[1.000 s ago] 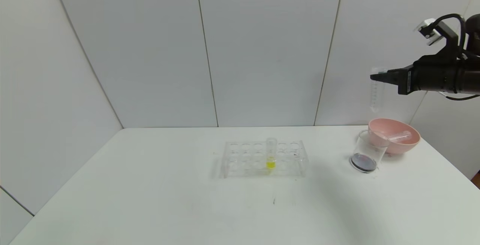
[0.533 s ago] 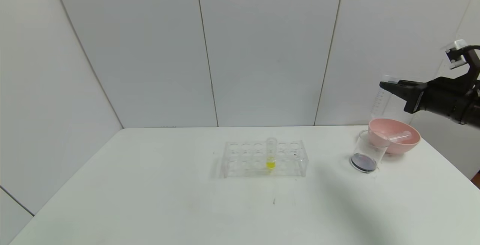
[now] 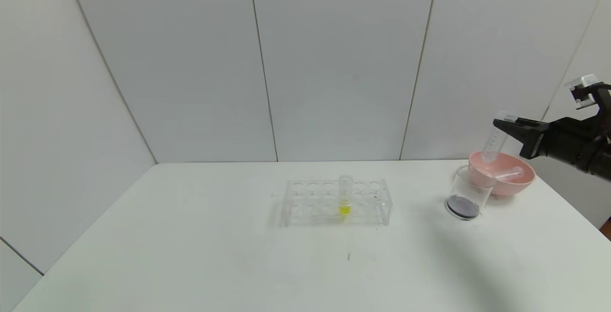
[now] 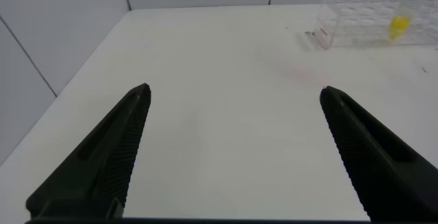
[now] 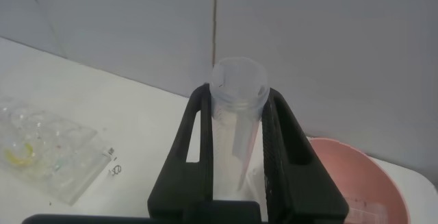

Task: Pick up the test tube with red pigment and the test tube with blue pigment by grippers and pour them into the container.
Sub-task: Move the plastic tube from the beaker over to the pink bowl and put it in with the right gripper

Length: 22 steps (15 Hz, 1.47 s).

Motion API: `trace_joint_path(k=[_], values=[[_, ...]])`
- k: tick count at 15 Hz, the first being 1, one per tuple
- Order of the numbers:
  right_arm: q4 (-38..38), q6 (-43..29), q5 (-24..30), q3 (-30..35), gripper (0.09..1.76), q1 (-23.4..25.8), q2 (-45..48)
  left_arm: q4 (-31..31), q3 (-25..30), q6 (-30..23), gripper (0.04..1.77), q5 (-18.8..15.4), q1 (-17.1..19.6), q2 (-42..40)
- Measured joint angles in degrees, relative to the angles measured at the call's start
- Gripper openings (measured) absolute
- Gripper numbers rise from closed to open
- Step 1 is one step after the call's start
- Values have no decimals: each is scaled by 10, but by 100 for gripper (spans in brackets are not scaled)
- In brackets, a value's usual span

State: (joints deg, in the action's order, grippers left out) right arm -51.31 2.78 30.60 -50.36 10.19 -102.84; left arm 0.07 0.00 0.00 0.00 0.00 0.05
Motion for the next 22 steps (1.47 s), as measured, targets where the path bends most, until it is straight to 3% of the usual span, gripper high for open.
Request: trace_joint_path(k=[8,14,18,22], values=[[1,-5,-24,-169,48,75,-160,0,0,0,176,0,0,0],[-22,-4,-34,-205,48,85,-230,0,0,0,176,0,0,0],[-29,-3,-37,-208,91,77,-243,0,0,0,176,0,0,0],[-29,-3,-41,-208,123,64,-245,0,0,0,176,0,0,0]])
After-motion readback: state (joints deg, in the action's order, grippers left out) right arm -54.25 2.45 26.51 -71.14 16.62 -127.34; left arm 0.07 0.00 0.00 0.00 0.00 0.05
